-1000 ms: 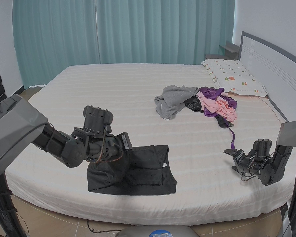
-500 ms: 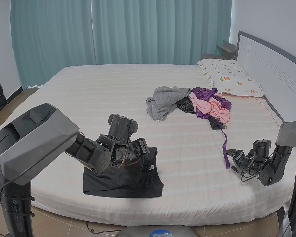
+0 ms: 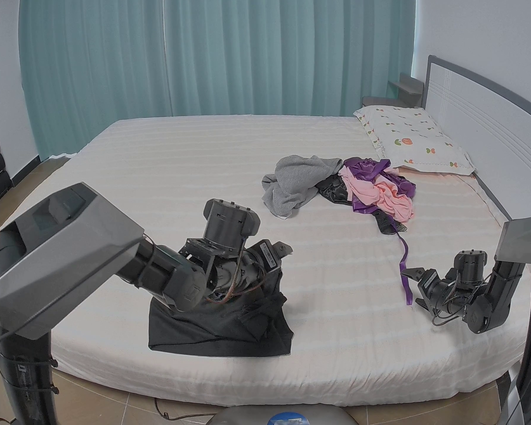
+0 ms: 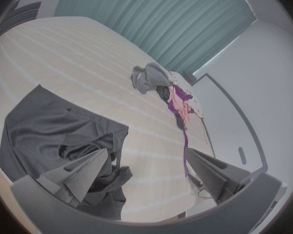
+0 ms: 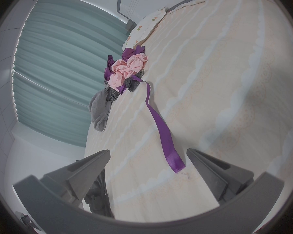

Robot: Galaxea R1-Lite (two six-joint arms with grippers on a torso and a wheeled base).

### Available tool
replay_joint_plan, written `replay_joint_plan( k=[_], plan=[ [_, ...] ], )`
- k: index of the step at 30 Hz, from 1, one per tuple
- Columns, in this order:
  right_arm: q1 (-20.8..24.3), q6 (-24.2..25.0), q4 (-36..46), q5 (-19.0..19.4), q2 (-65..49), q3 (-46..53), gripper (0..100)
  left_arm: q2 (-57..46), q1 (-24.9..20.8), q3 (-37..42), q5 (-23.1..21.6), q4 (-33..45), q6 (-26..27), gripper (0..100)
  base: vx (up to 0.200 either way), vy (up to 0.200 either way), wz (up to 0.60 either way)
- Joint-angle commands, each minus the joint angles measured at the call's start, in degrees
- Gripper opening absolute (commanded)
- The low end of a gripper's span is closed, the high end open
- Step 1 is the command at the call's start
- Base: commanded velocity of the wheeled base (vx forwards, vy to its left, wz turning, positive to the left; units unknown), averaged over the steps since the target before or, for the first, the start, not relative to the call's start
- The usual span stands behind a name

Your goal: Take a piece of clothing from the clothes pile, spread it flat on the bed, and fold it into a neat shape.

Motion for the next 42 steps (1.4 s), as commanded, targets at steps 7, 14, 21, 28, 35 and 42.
replay_joint_plan(
  k=[7, 14, 21, 28, 35, 42],
  plan=[
    [0.0, -0.11, -0.04, -0.06, 0.05, 0.01, 100, -6.17, 3.43, 6.43, -0.49, -0.38, -0.71, 100, 0.0, 0.0, 0.0],
    [0.52, -0.03, -0.04, -0.23, -0.92, 0.19, 100, -6.78, 7.74, 14.69, -1.72, -7.76, -6.86, 100, 0.0, 0.0, 0.0],
    [4.48, -0.29, -0.04, -0.67, -6.72, 3.7, 100, -7.13, 12.92, 23.39, -8.05, -14.7, -9.23, 100, 0.0, 0.2, 0.0],
    [16.7, -0.99, 0.58, -4.72, -10.41, 7.83, 100, -6.52, 18.19, 27.44, -13.5, -20.15, -11.69, 100, 0.0, 0.2, 0.0],
    [25.22, -4.16, 2.34, -9.29, -10.06, 8.1, 100, -4.41, 19.25, 27.61, -15.17, -20.24, -11.43, 100, 0.0, 0.2, 0.0],
    [29.35, -8.64, 6.64, -12.71, -9.88, 7.22, 100, -1.77, 18.99, 27.87, -15.08, -22.88, -11.43, 100, 0.0, 0.2, 0.0]
  ],
)
